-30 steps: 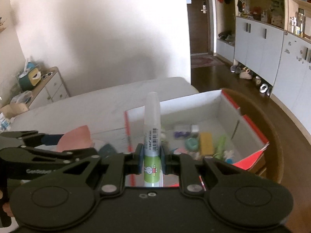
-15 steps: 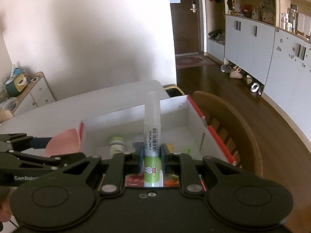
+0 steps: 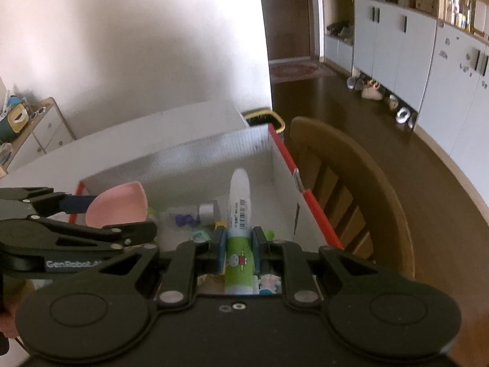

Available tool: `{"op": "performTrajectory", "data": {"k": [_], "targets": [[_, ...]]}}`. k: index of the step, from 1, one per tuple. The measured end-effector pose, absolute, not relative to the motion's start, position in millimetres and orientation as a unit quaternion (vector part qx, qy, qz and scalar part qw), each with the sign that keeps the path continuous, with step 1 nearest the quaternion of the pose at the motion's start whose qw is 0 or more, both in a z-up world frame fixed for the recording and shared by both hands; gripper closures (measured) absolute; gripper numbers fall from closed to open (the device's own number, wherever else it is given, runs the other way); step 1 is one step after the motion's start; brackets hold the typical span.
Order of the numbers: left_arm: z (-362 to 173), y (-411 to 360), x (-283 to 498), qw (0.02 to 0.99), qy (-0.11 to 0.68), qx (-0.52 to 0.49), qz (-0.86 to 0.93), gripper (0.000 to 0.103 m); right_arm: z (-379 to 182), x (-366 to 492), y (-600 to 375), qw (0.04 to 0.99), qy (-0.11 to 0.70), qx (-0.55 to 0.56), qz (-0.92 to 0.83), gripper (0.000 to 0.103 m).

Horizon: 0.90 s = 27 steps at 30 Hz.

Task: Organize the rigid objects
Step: 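Carry the heart dish into the shoebox with the left tool while the right tool carries the glue stick in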

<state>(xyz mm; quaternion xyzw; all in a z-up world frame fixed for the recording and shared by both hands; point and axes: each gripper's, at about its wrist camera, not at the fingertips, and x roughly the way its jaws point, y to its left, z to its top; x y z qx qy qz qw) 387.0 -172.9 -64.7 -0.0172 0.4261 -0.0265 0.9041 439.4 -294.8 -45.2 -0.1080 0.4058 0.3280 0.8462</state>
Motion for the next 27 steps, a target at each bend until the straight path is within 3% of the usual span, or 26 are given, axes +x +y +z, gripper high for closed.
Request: {"op": "performTrajectory", "data": {"k": [23,27], "targets": [[-119.9,-192.8,439.9,0.859,0.511,-0.015,-0.026,0.025,-90.0,468.3,-288.1,0.823,0.451,-0.122,0.324,0.086],[-124.9,-191.0,442.1,0.853,0.522,-0.018,-0.026,0.025,-89.8,467.2,-289.0,0.820,0.452,-0.126,0.328,0.080]]}}
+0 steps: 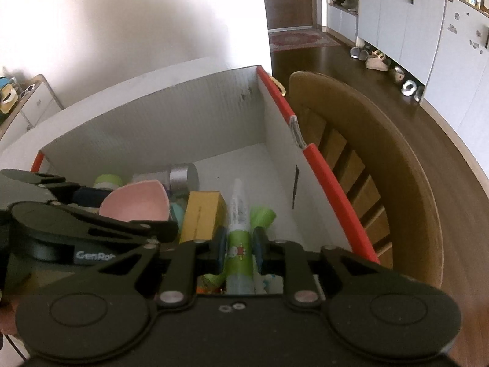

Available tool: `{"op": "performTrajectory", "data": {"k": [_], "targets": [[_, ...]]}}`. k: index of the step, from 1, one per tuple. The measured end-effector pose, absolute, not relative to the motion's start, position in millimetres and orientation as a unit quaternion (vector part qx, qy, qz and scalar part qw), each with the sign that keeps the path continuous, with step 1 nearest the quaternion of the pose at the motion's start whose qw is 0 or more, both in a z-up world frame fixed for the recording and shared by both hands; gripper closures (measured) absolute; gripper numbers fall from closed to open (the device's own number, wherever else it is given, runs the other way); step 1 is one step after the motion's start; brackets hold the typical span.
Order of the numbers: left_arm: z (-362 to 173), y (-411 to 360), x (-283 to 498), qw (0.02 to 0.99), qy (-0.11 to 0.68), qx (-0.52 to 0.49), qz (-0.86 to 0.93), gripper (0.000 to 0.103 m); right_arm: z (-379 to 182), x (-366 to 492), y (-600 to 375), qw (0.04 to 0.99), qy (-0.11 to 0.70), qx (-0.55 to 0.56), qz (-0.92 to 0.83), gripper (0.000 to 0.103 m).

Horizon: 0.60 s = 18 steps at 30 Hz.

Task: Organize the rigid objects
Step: 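Carry the heart dish into the shoebox with the left tool while the right tool carries the glue stick in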

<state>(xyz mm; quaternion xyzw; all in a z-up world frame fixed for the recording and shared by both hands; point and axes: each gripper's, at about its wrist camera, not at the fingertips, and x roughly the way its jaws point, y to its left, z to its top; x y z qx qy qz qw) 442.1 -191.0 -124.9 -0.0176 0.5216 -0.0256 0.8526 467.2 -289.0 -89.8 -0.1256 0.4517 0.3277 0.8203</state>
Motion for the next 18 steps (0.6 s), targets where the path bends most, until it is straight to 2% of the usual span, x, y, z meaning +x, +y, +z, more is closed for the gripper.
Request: {"op": "performTrajectory", "data": {"k": [14,18], "targets": [[-117.2,-177.6,432.8,0.851,0.522,-0.053,-0.016,0.025,-78.4,454.9,-295.5,0.822,0.438,-0.131,0.340,0.064],[-109.7,-172.4,425.9,0.857,0.512,-0.054,-0.012,0.025,-73.4,450.6,-295.8,0.823,0.435,-0.124,0.345,0.055]]}}
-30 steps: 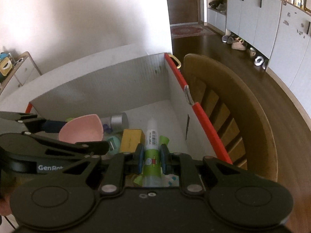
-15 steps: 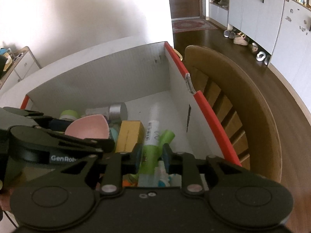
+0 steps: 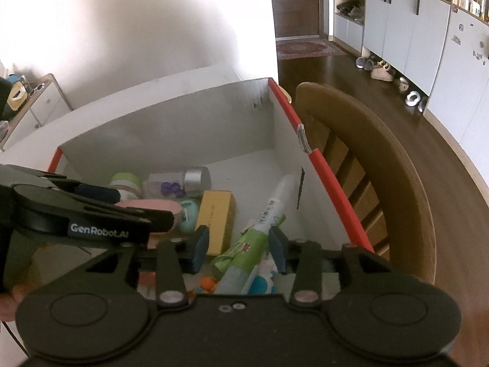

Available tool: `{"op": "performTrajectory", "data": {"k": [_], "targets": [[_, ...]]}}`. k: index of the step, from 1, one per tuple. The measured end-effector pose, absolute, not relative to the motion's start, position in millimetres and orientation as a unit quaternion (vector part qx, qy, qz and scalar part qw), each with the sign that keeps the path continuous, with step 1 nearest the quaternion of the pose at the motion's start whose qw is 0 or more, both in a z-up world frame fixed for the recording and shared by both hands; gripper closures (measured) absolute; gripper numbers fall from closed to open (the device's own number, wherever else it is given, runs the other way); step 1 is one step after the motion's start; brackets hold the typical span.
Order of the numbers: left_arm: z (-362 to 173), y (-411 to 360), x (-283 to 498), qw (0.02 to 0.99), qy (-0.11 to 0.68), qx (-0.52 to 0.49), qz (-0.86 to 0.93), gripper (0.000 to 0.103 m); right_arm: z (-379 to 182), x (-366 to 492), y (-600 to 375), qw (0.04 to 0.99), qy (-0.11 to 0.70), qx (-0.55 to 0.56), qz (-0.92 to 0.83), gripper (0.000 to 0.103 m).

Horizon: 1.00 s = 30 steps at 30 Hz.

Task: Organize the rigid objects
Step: 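Carry the heart dish into the shoebox with the left tool while the right tool carries the glue stick in, then open both tools and withdraw them from the shoebox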

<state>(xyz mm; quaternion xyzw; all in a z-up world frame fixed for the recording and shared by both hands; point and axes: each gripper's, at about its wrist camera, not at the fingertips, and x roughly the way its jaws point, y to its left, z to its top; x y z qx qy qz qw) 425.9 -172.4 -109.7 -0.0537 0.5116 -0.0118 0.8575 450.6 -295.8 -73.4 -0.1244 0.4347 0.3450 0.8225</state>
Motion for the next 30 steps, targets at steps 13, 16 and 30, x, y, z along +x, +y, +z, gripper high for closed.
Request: {"op": "performTrajectory", "data": {"k": [13,16,30], "targets": [[-89.4,-166.4,400.8,0.876,0.478,-0.055,-0.027,0.025,-50.3,420.0,-302.2,0.836,0.405,-0.115,0.352,0.040],[-82.2,-162.6,390.4,0.881,0.469,-0.058,-0.033,0.025,-42.8,412.0,-305.0,0.840,0.395,-0.113,0.353,0.039],[-46.2,-148.7,334.4,0.910,0.407,-0.035,-0.067,0.025,-17.1,361.5,-310.8,0.859,0.358,-0.096,0.355,0.029]]}}
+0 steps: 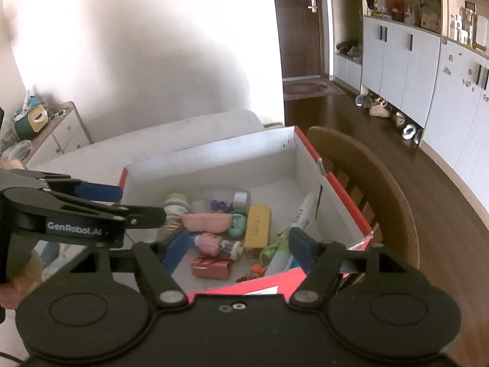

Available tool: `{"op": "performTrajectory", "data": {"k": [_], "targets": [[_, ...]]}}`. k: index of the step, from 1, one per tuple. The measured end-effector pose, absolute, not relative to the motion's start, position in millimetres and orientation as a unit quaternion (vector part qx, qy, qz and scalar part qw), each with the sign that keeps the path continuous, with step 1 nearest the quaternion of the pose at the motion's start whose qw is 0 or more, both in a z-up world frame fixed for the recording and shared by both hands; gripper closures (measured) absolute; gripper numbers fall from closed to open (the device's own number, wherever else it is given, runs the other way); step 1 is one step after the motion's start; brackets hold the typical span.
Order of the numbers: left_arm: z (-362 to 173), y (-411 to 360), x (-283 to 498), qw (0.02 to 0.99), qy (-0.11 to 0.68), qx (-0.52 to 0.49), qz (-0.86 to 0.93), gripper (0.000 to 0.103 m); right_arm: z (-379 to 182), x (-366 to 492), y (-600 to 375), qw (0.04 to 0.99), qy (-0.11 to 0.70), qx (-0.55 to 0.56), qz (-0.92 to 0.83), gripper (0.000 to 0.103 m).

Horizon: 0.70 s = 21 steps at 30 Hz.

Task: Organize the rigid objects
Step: 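Open both tools and withdraw them from the shoebox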

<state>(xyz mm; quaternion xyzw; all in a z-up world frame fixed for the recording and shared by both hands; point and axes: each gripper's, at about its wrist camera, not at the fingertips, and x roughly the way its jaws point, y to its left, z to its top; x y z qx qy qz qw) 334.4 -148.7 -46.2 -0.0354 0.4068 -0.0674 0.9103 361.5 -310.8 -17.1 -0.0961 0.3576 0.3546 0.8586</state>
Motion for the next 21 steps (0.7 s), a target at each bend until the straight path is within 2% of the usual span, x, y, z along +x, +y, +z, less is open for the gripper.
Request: {"op": "performTrajectory", "data": {"k": [7,10,18,21], "targets": [[-31.3,-134.3,305.3,0.917,0.389,-0.039,-0.085,0.025,-6.3,333.2,-313.2,0.867,0.340,-0.082,0.355,0.022],[-25.7,-127.4,292.7,0.919,0.381,-0.043,-0.089,0.020,-1.9,318.8,-313.2,0.869,0.332,-0.074,0.359,0.017],[-16.1,-111.0,261.9,0.924,0.367,-0.042,-0.099,0.018,7.5,284.8,-310.7,0.879,0.307,-0.052,0.361,0.003],[-15.1,-105.2,253.8,0.923,0.367,-0.046,-0.103,0.018,9.7,274.8,-308.5,0.884,0.297,-0.051,0.357,0.001]]}}
